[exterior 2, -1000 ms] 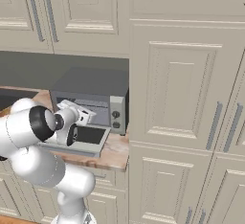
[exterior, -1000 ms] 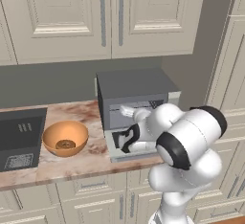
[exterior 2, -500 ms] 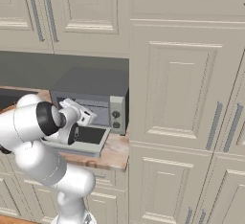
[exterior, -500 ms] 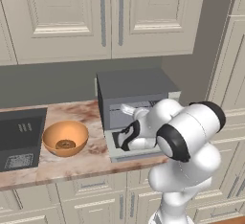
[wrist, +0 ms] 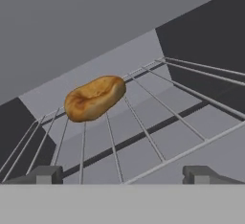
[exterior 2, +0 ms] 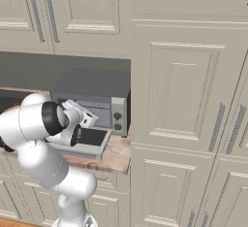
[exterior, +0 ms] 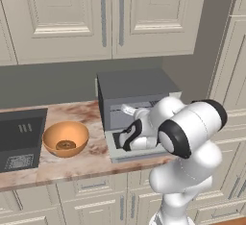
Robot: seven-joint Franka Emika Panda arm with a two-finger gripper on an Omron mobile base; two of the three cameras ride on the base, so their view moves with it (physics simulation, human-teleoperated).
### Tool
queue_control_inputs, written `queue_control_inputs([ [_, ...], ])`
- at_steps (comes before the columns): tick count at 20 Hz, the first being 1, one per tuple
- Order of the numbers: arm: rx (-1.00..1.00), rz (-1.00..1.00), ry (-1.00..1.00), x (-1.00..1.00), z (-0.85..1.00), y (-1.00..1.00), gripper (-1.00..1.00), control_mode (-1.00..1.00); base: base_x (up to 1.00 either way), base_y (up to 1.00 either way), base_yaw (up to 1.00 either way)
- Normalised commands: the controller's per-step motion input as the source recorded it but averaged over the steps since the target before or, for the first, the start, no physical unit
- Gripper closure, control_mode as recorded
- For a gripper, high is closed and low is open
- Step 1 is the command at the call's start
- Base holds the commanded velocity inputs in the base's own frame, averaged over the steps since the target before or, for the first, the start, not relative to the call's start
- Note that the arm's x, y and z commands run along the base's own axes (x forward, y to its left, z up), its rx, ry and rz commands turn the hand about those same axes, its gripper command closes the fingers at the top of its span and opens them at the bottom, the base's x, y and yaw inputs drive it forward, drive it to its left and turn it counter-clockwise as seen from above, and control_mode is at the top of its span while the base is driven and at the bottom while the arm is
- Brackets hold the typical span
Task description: Pick up the heated bread from the toaster oven and place it in the bowl. Then move the bread bowl to the dining counter.
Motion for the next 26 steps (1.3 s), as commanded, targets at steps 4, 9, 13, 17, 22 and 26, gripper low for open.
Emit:
queue_control_inputs([
  [4, 0.00, 0.00, 0.00, 0.28, -0.05, 0.00, -1.00, -1.00, 0.00, 0.00, 0.00],
  [9, 0.01, 0.00, 0.00, 0.21, -0.09, 0.00, 1.00, -1.00, 0.00, 0.00, 0.00],
  [13, 0.01, 0.00, 0.01, 0.00, 0.00, 0.00, 1.00, -1.00, 0.00, 0.00, 0.00],
  [17, 0.00, 0.00, 0.00, -0.01, 0.00, 0.00, 1.00, -1.00, 0.00, 0.00, 0.00],
  [22, 0.00, -0.01, -0.01, -0.29, 0.00, -0.13, 1.00, -1.00, 0.00, 0.00, 0.00],
  [26, 0.00, -0.03, -0.01, -0.49, 0.00, -0.15, 1.00, -1.00, 0.00, 0.00, 0.00],
])
